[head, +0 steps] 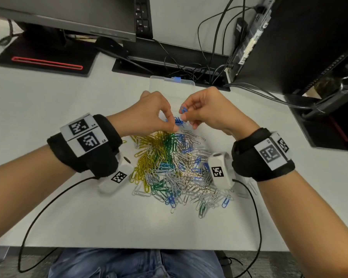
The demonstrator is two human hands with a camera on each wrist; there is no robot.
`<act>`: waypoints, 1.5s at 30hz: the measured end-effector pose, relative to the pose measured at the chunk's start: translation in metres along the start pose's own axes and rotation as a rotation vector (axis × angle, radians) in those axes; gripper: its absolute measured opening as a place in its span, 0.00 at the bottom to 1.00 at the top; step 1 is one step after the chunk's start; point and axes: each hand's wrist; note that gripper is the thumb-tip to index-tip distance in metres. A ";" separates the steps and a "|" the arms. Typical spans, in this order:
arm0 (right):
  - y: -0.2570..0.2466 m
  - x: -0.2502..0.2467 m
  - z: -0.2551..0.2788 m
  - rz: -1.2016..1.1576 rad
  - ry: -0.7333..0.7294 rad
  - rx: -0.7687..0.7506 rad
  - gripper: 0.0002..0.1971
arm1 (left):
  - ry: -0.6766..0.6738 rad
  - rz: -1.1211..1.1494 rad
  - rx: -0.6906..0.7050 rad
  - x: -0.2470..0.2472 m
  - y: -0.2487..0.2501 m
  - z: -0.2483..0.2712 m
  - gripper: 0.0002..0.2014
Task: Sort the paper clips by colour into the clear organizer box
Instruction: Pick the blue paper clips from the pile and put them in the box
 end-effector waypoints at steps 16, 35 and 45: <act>0.013 0.012 0.017 0.614 -0.231 0.002 0.05 | -0.396 -0.603 0.275 0.014 0.003 0.010 0.23; 0.023 -0.008 0.014 0.426 0.034 -0.001 0.01 | -0.437 -0.518 0.221 0.019 0.005 0.002 0.20; 0.012 0.005 -0.014 0.506 0.125 -0.082 0.04 | -0.280 -0.509 0.098 0.034 0.022 -0.014 0.12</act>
Point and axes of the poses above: each hand's wrist, its own z-axis away from the middle knuckle, its own x-axis out of the palm, y = z × x, and after that the axes turned 2 degrees about y, right-handed
